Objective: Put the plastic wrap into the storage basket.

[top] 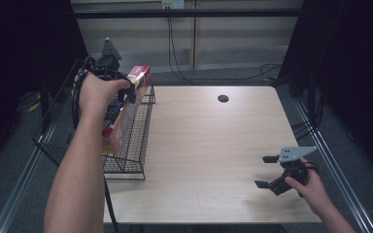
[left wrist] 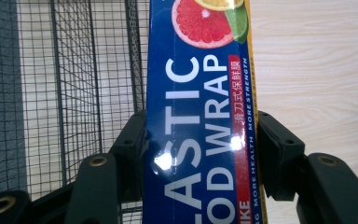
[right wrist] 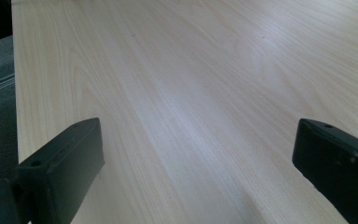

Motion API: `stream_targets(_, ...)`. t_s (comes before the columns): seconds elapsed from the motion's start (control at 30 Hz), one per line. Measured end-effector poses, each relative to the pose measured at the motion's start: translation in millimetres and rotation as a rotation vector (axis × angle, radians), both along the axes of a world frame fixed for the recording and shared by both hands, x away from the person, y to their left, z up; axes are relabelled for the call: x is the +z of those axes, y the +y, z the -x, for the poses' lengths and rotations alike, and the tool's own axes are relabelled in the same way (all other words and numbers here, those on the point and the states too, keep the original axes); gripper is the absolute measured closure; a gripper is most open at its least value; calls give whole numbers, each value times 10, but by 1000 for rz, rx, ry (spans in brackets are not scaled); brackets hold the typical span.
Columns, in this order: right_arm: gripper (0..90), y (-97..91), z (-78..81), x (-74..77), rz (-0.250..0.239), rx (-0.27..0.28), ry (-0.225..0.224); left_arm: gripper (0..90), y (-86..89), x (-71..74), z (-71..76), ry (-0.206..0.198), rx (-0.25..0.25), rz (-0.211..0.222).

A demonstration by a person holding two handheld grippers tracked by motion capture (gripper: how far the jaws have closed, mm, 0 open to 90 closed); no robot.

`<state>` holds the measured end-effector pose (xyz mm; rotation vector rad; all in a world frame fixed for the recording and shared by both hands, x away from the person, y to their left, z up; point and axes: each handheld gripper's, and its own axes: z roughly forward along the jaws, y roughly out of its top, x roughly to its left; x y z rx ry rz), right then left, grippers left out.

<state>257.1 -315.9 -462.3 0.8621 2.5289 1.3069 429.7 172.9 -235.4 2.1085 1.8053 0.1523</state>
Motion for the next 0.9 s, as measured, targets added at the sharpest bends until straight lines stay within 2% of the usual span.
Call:
stream_targets(0.27,18,9,-2,-10,4,6,4,446,98,28,16,2,33,-2)
stream_targets(0.9,18,11,-2,-15,5,4,7,445,302,76,44,-10,61,-4)
